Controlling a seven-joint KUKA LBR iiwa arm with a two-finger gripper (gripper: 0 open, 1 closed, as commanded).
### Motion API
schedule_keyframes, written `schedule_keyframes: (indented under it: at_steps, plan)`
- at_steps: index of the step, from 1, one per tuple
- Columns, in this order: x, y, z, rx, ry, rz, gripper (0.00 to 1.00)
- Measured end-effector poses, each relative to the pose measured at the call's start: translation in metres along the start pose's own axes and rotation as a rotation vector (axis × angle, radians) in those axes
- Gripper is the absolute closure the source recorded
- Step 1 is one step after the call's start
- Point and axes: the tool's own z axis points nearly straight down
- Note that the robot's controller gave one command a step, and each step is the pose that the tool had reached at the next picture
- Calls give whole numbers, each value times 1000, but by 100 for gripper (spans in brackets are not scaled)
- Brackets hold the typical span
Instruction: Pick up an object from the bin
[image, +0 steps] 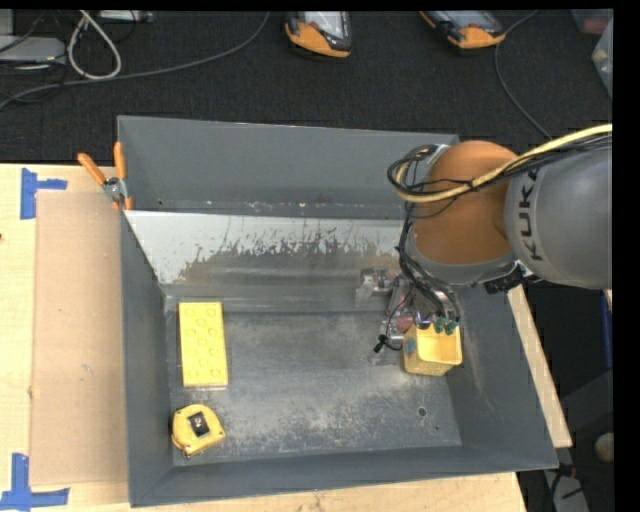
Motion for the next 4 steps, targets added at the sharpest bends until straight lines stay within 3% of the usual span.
schedule_keyframes:
  at_steps: [1,2,3,4]
  plan:
    - [-2,0,-5,0,-8,0,0]
    - [-8,-68,42,0,-7,-138,0]
    - [22,-109,43,-3,-9,-123,0]
    - [18,-124,46,-3,-10,-38,0]
